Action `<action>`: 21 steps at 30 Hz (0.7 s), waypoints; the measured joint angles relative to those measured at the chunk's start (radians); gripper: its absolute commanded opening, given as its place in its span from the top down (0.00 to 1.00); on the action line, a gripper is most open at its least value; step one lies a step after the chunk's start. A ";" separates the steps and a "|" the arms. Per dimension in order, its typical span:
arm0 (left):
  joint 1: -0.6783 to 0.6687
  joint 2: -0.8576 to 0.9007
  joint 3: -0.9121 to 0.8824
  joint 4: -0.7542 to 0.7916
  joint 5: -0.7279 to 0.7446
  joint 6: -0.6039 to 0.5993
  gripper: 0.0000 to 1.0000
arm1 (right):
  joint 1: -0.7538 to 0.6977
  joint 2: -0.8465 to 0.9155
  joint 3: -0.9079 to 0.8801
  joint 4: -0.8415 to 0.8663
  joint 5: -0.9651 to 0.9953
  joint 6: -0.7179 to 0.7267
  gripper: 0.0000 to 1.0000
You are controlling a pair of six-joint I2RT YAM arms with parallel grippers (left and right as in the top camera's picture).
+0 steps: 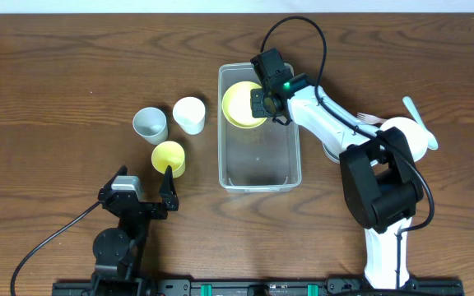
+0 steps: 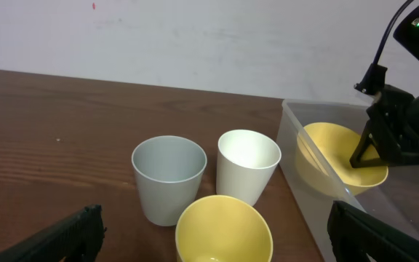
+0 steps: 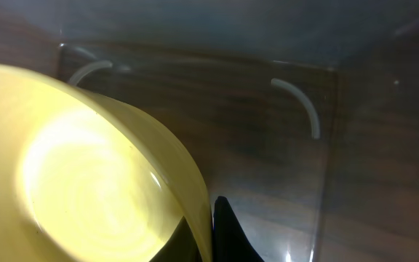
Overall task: Pack container
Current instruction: 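Release the yellow bowl in the container and withdraw right gripper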
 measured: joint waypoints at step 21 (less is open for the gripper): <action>0.000 0.000 0.000 0.000 0.000 0.000 0.02 | 0.000 -0.018 0.035 -0.061 -0.010 -0.013 0.59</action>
